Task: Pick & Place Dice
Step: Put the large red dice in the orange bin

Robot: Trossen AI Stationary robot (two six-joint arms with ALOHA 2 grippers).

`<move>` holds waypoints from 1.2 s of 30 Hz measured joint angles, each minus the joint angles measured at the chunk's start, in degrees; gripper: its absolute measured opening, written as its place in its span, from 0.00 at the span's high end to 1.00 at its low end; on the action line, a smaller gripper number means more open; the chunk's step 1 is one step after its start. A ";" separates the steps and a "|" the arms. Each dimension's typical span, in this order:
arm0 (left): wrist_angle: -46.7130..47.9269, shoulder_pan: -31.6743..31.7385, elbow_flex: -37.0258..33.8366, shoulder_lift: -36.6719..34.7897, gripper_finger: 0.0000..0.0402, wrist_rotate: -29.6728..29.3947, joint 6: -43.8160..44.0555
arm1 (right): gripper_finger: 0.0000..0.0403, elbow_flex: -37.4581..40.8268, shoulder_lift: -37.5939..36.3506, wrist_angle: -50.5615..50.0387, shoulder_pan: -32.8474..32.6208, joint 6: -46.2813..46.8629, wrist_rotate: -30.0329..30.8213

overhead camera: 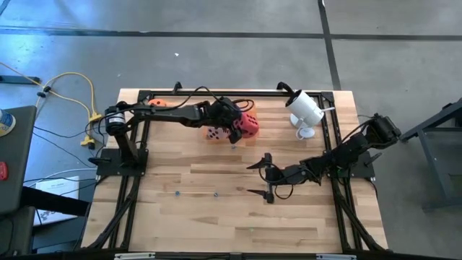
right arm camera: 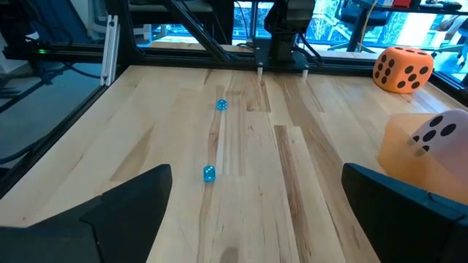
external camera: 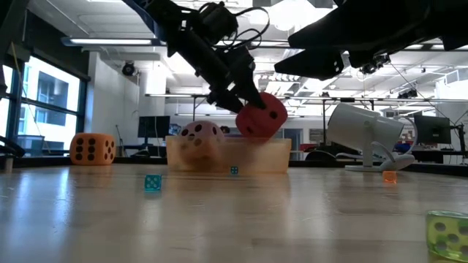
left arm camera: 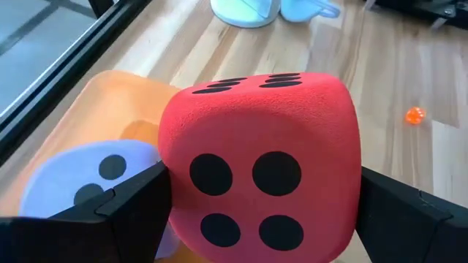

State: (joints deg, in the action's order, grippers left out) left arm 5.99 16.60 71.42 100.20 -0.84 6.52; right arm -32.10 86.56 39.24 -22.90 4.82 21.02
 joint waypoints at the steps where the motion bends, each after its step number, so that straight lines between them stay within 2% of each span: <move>1: 0.01 0.00 0.00 0.00 0.14 -0.01 -0.24 | 0.02 0.00 0.00 0.00 0.00 0.01 0.00; 8: 0.10 0.00 0.00 0.00 0.12 -1.41 -2.36 | 0.02 0.00 0.00 -0.01 0.02 0.00 0.02; 13: 0.10 -0.58 0.00 0.00 0.03 -9.55 -3.74 | 0.02 0.00 0.00 -0.02 0.02 -0.02 0.00; 15: 0.21 -1.47 0.00 0.00 0.02 -15.34 -2.98 | 0.02 0.00 0.00 -0.02 0.02 -0.02 0.02; 17: 0.62 -2.22 0.00 0.00 0.03 -18.55 -1.92 | 0.02 0.00 0.00 -0.02 0.02 -0.04 0.02; 29: 4.11 -2.79 -0.36 0.00 0.01 -15.94 -5.22 | 0.02 0.00 0.00 -0.02 0.17 0.07 0.00; 33: 6.73 -1.86 -0.39 -0.05 0.01 -10.90 -5.73 | 0.02 0.00 0.00 -0.06 0.17 0.09 0.00; 36: 8.53 -1.90 -0.41 -0.07 0.01 -10.25 -6.75 | 0.02 0.00 0.00 -0.07 0.17 0.09 0.00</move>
State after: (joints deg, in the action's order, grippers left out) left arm 14.52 14.70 71.00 100.14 -11.10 -0.23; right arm -32.10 86.56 39.18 -22.72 4.91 21.02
